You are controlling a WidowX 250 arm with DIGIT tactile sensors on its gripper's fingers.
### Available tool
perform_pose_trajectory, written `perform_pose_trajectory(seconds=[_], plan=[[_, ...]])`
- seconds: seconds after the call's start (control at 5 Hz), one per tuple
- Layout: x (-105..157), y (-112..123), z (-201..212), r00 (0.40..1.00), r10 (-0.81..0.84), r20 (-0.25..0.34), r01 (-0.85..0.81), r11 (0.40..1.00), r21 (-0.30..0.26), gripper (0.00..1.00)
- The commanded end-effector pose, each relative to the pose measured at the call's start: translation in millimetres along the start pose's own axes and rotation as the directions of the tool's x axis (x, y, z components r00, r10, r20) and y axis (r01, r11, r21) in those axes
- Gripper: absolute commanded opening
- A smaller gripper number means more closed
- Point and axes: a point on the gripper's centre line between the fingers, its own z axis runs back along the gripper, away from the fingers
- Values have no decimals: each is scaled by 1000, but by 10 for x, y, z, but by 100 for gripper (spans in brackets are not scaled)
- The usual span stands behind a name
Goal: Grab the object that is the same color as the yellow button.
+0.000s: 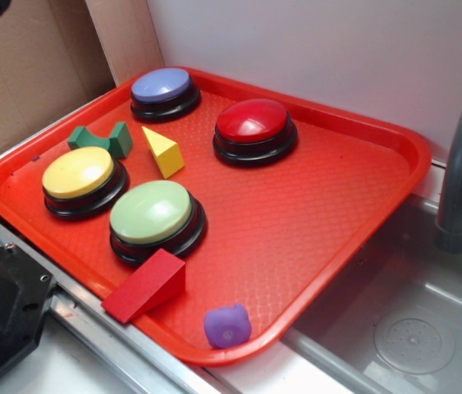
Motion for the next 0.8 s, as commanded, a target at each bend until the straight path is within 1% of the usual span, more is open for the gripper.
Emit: perform_pose_trajectory(seconds=[0.0, 0.2, 0.4, 0.6], plan=[[0, 0, 0, 1000, 0, 0, 0, 1000, 0, 100], [11, 107, -129, 985, 173, 16, -173, 985, 8, 100], [64, 250, -289, 945, 324, 39, -324, 946, -10, 100], [175, 448, -499, 870, 492, 33, -493, 870, 2, 100]])
